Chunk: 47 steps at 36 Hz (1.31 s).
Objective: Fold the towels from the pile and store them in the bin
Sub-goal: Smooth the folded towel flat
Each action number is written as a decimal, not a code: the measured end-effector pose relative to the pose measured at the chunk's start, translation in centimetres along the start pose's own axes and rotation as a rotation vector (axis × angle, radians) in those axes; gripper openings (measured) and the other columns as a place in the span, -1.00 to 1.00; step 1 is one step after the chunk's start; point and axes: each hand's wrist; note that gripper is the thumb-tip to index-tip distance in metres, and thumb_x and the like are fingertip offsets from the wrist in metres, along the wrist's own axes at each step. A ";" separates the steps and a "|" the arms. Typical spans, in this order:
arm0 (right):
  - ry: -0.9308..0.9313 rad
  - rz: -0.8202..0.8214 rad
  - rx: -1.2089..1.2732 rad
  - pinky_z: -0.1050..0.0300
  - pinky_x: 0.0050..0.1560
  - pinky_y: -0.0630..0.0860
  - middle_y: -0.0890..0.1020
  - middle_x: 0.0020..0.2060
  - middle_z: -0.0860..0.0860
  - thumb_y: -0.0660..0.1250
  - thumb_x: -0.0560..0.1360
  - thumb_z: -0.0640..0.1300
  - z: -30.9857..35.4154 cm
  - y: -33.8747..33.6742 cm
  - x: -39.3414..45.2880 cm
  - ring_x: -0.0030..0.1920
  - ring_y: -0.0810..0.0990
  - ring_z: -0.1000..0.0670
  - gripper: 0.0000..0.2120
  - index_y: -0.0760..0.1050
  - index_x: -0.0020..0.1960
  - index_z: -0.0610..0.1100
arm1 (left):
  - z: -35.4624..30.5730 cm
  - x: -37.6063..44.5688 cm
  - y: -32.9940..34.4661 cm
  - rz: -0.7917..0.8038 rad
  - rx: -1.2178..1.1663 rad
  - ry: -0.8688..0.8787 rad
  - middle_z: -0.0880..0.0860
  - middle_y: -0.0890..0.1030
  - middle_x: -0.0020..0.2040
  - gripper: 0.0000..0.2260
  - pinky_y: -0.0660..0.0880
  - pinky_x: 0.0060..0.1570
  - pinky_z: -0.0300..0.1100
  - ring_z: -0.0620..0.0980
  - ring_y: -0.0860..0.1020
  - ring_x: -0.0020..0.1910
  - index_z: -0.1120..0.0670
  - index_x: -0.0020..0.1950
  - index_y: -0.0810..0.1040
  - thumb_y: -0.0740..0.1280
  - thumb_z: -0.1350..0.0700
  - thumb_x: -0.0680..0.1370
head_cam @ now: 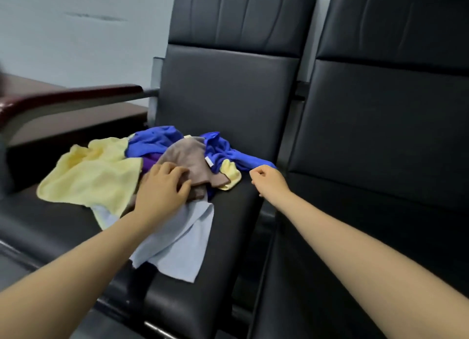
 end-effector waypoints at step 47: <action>0.261 -0.059 1.026 0.11 -0.17 0.56 0.60 -0.32 -0.07 0.18 0.62 0.09 -5.2 -23.9 -16.6 -0.27 0.62 -0.02 -0.65 0.49 -0.19 -0.12 | -26.2 -8.1 -2.0 0.703 -1.347 0.011 0.07 0.63 0.03 -0.79 0.48 -0.08 -0.20 -0.05 0.55 -0.04 0.05 0.13 0.57 0.27 -0.02 0.60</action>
Point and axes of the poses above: each hand's wrist, its own x-axis towards the middle knuckle, its own y-axis out of the palm, z = x × y
